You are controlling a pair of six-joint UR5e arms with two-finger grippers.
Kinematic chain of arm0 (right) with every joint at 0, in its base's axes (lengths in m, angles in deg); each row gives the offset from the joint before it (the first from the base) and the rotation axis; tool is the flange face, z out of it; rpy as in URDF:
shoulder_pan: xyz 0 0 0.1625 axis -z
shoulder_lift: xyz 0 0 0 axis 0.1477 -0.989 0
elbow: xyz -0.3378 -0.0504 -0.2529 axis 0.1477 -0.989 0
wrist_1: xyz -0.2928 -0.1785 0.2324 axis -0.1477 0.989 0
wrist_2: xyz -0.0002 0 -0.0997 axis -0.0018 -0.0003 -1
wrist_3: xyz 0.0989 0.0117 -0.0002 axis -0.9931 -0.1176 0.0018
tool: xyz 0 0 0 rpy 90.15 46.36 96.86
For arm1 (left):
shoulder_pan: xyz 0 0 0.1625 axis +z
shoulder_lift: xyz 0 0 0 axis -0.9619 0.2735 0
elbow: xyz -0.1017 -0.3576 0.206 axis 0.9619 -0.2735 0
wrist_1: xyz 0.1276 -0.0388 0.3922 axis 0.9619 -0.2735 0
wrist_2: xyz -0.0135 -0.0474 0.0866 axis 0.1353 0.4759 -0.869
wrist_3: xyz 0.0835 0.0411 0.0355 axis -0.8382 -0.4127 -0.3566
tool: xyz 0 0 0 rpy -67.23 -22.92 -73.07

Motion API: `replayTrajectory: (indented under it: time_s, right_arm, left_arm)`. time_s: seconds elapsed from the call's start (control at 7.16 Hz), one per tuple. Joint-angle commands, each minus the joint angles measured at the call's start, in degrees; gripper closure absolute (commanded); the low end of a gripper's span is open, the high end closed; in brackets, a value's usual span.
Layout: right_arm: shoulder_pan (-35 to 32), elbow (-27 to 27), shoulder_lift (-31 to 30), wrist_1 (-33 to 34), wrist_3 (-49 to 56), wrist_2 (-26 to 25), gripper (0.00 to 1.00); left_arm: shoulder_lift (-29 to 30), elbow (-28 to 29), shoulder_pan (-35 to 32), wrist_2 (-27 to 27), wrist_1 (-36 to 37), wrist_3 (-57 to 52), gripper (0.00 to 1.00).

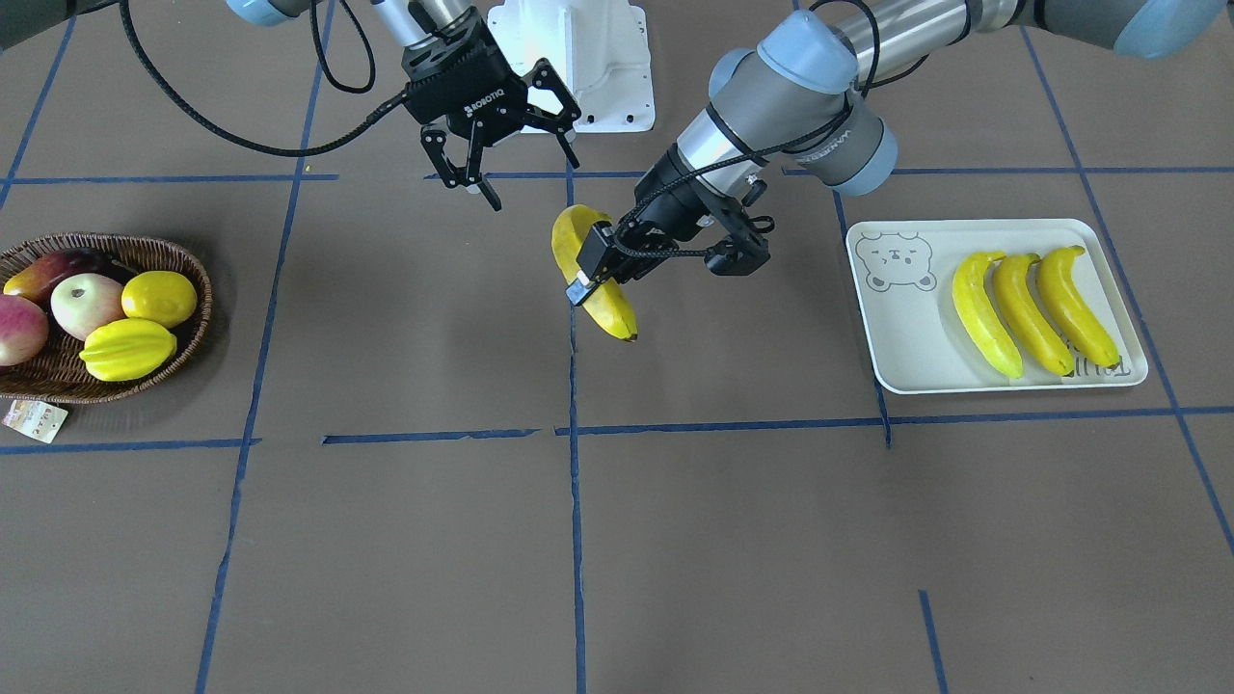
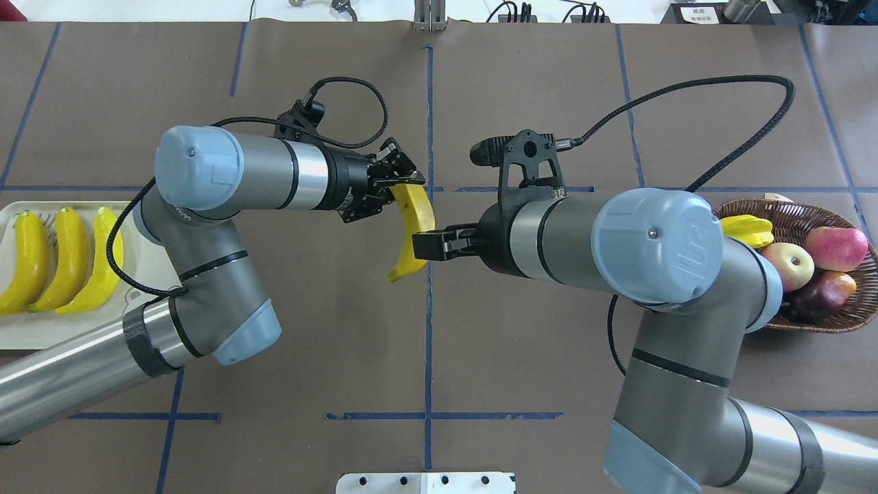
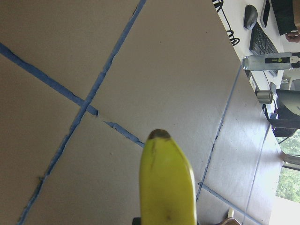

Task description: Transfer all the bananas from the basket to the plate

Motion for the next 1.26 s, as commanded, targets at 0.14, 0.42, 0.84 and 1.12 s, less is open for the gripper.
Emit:
replayTrajectory:
  time_s: [0.14,0.42,0.84,1.12]
  right_arm:
    - [-1.4,2.5,-2.5,2.7,-0.1,1.2,0.0]
    - [-1.9,2.6,-3.1,2.7,0.0,1.2,0.0]
    - [-2.1,2.3,-3.1,2.7,-0.1,1.2,0.0]
    - [-2.1,2.3,-3.1,2.7,-0.1,1.2,0.0]
  left_arm:
    - [-9.1,-8.8,-7.4,7.0,22.6,-20.7,1.0]
    - [-17.7,-10.9,-7.9,6.2,28.8,-30.7,1.0]
    - [-25.6,-10.0,-10.0,6.1,28.7,-36.3,1.0]
    - [-27.1,-9.2,-10.2,6.1,28.6,-36.3,0.36]
